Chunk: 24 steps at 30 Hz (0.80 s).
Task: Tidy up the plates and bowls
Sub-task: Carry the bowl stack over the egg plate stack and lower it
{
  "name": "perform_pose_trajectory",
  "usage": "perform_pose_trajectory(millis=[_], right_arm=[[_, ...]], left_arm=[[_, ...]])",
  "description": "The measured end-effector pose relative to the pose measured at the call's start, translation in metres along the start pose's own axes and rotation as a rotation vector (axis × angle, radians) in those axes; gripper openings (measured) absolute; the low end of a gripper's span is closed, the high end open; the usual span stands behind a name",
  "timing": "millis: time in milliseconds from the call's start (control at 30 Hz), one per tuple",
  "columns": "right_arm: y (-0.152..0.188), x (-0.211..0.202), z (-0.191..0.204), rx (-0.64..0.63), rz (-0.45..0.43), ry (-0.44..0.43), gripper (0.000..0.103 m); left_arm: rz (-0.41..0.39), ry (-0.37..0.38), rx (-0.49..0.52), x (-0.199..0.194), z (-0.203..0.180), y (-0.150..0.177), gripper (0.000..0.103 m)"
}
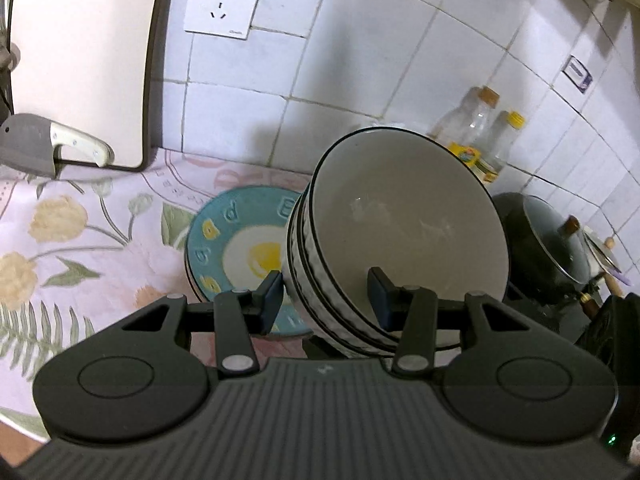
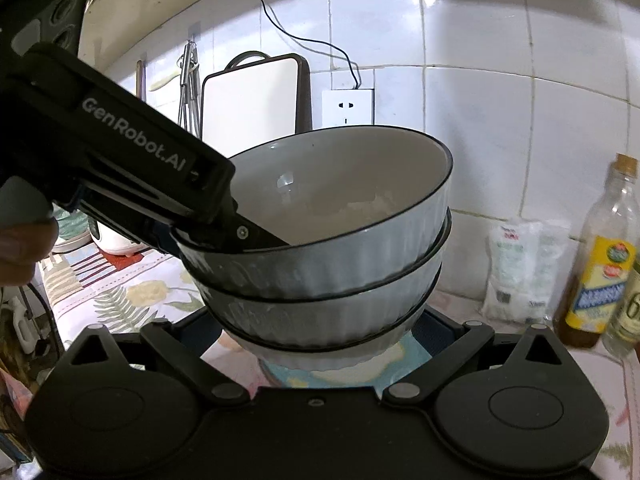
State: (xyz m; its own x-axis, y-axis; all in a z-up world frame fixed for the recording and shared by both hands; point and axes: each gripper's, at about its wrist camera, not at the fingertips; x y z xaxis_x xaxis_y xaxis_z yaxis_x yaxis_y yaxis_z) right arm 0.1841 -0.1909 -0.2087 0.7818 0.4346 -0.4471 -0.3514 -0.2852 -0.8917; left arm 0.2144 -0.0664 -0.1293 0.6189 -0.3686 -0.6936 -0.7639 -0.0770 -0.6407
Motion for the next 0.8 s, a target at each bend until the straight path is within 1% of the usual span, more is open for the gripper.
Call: perform_pose_trajectory(millis=[67, 300, 433, 633, 800], right_arm=[[-0.002, 0.009, -0.002, -0.006, 0.003, -0.008, 0.102], [0.0, 0.04, -0.005, -0.027, 0.044, -0.028, 0.102], [0.007, 0.056, -0.006, -0.042, 0.071, -0.026, 0.102], [0.013, 0.083, -0.012, -0.027, 0.128, -0.044, 0.102], [0.017, 0.097, -0.015, -0.018, 0.155, -0.049, 0.102]], left_arm=[[-0.004, -0.009, -0.008, 0.008, 0.005, -0.005, 0.044], [0.0, -0.019, -0.056, 0.039, 0.026, -0.006, 0.044], [0.015, 0.0, -0.075, 0.062, 0.041, -0.007, 0.044], [0.044, -0.013, -0.09, 0.088, 0.056, -0.008, 0.044], [0.065, -0.018, -0.095, 0.102, 0.066, -0.009, 0.044]])
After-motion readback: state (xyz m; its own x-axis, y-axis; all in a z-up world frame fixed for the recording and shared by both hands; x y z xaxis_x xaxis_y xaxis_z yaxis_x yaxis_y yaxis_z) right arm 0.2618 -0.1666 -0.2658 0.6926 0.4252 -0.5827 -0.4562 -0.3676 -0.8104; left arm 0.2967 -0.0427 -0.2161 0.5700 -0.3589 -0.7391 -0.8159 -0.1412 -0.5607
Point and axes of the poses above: each gripper's, at about its wrist camera, not at the fingertips, and x roughly the way its jaws point, z to its left, y to its underside, and after that the axes turned 4 degrees about z, right-handed
